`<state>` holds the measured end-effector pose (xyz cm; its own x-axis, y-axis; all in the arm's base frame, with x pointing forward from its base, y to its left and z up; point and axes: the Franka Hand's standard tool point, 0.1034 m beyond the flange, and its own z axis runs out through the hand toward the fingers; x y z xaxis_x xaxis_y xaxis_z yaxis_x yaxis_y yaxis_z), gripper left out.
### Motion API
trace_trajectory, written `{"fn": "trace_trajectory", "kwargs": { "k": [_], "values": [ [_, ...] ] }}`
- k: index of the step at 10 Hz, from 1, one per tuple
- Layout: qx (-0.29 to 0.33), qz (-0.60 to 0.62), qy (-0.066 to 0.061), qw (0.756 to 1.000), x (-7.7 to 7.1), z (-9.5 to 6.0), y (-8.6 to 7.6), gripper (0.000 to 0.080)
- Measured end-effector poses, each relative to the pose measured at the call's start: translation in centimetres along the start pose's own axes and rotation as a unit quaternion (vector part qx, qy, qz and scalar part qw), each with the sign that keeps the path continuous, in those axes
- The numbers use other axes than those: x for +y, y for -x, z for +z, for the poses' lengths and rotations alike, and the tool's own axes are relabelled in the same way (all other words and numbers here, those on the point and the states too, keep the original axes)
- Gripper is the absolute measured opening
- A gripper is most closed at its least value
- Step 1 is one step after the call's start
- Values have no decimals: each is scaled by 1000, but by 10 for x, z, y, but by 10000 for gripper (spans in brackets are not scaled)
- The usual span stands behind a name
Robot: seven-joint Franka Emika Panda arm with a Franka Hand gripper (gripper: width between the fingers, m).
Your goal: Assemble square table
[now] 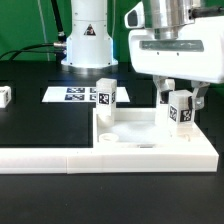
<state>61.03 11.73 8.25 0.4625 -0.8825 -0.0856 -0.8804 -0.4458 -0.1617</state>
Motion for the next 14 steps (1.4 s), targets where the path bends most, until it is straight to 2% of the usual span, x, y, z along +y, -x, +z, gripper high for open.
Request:
{"fn": "trace_trajectory", "kwargs": {
  "k": [1, 4, 8, 10, 11, 13, 14],
  "values": [
    [0, -34, 0, 999, 0, 0, 0, 622],
    [1, -218, 4, 976, 0, 1, -1, 648],
    [-24, -433, 18, 901, -7, 3, -10, 649],
    [-25, -518, 39, 854, -11, 0, -10, 649],
    [-23, -547, 42, 836, -13, 0, -9, 649],
    [-24, -592, 41, 804, -13, 0, -10, 649],
    [-23, -597, 40, 801, -13, 1, -10, 649]
  ]
}}
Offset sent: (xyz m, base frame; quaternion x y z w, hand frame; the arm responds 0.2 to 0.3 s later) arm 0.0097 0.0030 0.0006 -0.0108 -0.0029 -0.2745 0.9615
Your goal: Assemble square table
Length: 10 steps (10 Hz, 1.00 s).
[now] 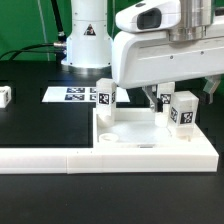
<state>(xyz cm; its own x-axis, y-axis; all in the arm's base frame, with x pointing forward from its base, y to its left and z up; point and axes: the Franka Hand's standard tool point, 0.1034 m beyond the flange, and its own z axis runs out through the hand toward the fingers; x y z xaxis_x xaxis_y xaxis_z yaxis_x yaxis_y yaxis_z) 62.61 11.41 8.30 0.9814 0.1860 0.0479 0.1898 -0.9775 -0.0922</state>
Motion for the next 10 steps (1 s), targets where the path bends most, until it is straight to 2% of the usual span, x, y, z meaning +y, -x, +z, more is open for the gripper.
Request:
{"fn": "trace_trajectory", "kwargs": {
  "k": [2, 3, 7, 9, 10],
  "values": [
    [0, 1, 0, 1000, 0, 0, 0, 389],
    [0, 1, 0, 1000, 0, 0, 0, 288],
    [0, 36, 0, 999, 0, 0, 0, 288],
    [15, 155, 0, 988, 0, 1, 1, 288],
    [21, 225, 2, 974, 1, 1, 2, 290]
  ]
}}
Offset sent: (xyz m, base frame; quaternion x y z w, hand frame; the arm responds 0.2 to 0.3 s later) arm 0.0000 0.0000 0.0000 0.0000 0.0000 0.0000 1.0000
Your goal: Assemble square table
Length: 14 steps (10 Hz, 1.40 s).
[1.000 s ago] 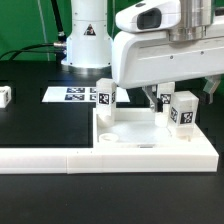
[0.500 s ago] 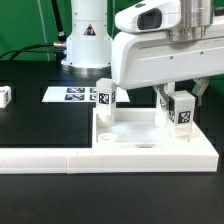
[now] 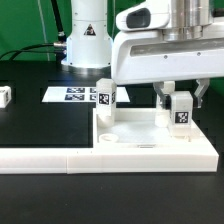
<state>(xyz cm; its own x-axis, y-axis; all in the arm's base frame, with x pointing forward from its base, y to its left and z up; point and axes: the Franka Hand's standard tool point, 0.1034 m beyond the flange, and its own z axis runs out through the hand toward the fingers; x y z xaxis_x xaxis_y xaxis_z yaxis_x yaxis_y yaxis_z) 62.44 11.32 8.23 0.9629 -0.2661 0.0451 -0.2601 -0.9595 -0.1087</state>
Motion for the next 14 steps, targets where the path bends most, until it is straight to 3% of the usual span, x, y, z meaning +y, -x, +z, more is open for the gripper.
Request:
{"fn": "trace_trajectory", "kwargs": {
  "k": [4, 8, 11, 12, 13, 14],
  "values": [
    [3, 193, -7, 981, 2, 0, 1, 290],
    [-2, 379, -7, 926, -2, 1, 5, 290],
    [-7, 442, -12, 897, -3, 2, 6, 290],
    [-7, 424, -12, 906, -3, 2, 6, 398],
    [-9, 385, -10, 923, -3, 2, 7, 398],
    [-10, 365, -9, 931, -3, 2, 7, 586]
  ]
}}
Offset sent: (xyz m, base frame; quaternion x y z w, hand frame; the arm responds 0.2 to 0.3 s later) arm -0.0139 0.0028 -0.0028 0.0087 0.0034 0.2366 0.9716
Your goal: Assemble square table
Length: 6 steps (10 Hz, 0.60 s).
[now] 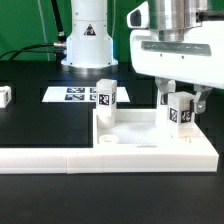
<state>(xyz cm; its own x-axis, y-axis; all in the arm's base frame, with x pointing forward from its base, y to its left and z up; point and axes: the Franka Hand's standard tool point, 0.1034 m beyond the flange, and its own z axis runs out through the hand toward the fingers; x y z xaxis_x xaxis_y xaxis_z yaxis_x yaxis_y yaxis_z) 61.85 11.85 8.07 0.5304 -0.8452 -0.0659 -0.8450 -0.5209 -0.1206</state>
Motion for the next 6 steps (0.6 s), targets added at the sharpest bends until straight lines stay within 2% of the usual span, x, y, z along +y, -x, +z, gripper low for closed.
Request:
{"fn": "trace_trajectory", "kwargs": {
  "k": [1, 2, 3, 6],
  "values": [
    [-1, -41, 2, 999, 0, 0, 0, 586],
    [-1, -86, 2, 996, -1, 0, 2, 638],
    [0, -143, 3, 990, -2, 1, 3, 638],
    [-5, -286, 13, 958, -3, 0, 3, 649]
  ]
}}
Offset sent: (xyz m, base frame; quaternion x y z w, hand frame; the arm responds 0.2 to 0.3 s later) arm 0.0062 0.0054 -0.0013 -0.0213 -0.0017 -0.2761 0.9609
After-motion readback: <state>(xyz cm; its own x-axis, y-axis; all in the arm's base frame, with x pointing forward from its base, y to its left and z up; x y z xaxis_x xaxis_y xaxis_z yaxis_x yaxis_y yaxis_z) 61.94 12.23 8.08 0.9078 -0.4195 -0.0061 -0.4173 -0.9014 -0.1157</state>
